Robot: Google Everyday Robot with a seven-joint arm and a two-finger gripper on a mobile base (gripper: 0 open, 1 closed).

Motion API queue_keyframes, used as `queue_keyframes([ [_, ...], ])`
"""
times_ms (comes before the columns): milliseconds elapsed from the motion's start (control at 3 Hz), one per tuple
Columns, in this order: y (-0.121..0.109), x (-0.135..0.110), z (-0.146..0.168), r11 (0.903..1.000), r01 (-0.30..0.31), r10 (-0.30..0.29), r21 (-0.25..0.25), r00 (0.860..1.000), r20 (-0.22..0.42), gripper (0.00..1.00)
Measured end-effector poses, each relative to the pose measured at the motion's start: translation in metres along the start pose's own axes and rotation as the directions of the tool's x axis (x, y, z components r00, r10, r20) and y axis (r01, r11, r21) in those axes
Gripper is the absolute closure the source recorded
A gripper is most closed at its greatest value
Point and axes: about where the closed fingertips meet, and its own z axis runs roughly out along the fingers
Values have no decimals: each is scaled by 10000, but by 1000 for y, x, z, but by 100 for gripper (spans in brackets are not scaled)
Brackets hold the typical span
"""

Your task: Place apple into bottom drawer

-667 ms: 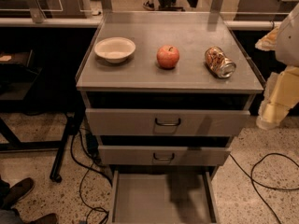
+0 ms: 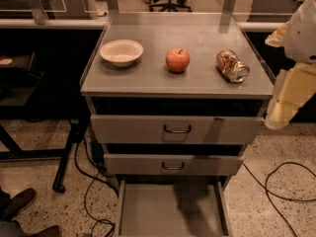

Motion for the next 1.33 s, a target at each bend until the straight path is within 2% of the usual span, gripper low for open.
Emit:
queue_keyframes([
  [333, -30, -26, 11, 9993, 361, -362, -53, 9993, -15, 0],
  [667, -65, -64, 33, 9959, 863, -862, -287, 9963, 48, 0],
  [1000, -68, -66, 34, 9959, 865, -863, -265, 9962, 79, 0],
  [1333, -92, -91, 43, 9956, 922, -916, -150, 9952, 355, 0],
])
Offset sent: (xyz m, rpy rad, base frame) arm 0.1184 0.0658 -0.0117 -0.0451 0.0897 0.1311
